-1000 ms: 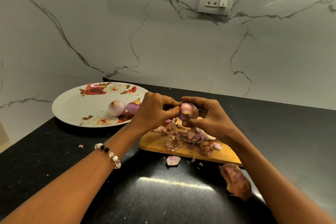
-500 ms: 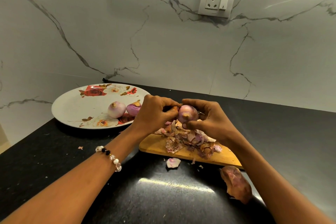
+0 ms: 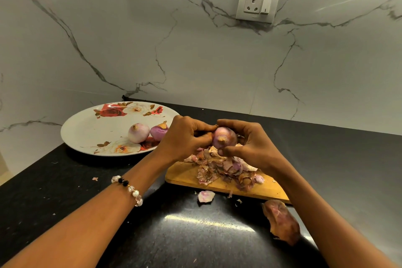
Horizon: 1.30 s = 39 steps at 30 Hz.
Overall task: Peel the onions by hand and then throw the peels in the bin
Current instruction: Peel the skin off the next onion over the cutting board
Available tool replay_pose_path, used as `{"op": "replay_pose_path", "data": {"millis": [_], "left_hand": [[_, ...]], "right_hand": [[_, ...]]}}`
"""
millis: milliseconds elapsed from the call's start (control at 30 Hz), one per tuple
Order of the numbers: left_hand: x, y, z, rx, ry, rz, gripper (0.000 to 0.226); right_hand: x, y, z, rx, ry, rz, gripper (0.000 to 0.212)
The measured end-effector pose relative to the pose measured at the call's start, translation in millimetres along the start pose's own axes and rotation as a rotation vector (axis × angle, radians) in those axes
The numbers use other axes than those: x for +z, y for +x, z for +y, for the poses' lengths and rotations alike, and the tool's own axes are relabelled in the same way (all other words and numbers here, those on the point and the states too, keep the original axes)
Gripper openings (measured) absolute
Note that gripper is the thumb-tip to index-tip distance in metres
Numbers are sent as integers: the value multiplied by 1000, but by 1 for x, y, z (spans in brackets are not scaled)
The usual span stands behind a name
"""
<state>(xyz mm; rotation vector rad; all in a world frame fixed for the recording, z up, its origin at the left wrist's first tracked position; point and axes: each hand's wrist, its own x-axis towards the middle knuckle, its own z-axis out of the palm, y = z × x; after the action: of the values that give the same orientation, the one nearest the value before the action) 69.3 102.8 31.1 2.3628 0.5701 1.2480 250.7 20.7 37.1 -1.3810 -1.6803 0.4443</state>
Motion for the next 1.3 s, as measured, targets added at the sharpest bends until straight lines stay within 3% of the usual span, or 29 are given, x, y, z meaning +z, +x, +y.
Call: {"op": "replay_pose_path", "data": {"millis": [367,600,900,1300], "left_hand": [[5,-2,0,8,41,132,23],[7,-1,3,-16,-109,132,25],[10,-4,10,107,44,210,15],[10,0,-1,120,106,49,6]], "right_hand": [[4,0,-1,11,71,10,65],[-4,0,1,26,123,62,64],[-1,2,2,18,72,51,65],[2,1,0,-13,-10,22,70]]}}
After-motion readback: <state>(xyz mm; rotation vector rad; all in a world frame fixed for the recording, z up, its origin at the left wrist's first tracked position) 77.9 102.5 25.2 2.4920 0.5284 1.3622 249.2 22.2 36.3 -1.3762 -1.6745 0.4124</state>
